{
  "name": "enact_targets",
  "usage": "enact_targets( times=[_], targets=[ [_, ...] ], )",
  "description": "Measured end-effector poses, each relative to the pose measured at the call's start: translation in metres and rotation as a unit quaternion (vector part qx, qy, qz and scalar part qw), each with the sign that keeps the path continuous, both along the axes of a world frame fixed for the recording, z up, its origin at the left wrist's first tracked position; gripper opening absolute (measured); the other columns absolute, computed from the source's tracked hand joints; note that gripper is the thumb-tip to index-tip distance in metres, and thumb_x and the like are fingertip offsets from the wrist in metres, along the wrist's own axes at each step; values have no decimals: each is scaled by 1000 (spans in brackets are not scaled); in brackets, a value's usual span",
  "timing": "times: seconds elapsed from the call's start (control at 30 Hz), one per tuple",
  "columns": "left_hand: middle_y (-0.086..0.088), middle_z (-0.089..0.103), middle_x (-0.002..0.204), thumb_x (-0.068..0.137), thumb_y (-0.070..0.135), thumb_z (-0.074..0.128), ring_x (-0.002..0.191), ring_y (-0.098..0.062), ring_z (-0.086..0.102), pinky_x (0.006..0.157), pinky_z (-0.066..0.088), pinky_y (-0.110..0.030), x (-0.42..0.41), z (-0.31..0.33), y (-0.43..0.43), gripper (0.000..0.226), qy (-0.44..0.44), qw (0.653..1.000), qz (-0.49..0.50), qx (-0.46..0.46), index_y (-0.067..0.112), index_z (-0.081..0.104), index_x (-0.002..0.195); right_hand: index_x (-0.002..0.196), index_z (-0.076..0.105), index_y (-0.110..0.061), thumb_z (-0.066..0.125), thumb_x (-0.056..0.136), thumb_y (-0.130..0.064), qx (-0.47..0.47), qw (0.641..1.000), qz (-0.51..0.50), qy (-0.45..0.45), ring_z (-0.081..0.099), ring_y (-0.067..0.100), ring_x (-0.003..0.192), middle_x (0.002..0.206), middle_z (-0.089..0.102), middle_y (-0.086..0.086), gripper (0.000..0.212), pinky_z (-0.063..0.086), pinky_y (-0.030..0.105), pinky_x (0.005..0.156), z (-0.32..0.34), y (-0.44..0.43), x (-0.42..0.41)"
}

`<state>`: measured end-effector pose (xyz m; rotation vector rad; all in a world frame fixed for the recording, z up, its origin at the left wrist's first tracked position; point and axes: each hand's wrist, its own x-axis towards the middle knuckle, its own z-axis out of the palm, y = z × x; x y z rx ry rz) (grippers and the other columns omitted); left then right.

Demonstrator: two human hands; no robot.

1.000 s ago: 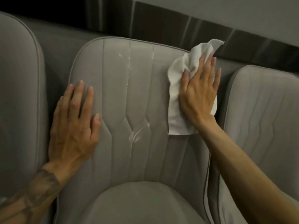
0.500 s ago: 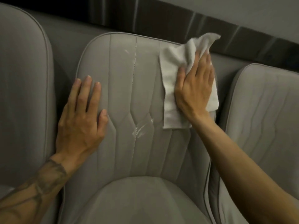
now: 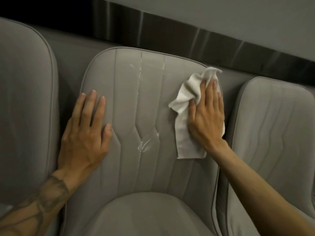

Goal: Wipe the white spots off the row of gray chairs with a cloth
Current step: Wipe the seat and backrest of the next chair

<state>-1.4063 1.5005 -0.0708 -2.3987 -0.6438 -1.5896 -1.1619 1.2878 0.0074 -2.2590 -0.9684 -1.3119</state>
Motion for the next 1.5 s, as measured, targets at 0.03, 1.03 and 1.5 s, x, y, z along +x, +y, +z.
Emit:
enact_targets(
  times=[0.03,1.03,1.5],
  targets=[
    [-10,15,174,106,33,36,162,-29,11,121,33,-48,0,0,-1,65,1,1000,0,-3,12,22,166,166,5,-7,27,113,-37,8,1000,2,9,1,22,163,175,3,10,64,9,41,132,6,1,4],
    [-10,15,174,105,32,37,162,-28,10,117,37,-49,-1,1,-1,66,10,1000,-2,-15,13,20,166,165,13,-9,30,112,-33,79,991,103,-22,10,23,162,174,14,11,61,11,41,132,40,61,-2],
    [-10,17,174,105,29,40,162,-28,10,117,38,-47,-2,0,-3,66,8,1000,0,-13,13,22,166,165,8,-5,35,109,-27,-14,999,36,18,11,28,162,175,5,13,66,13,41,132,-193,16,-49]
  ],
)
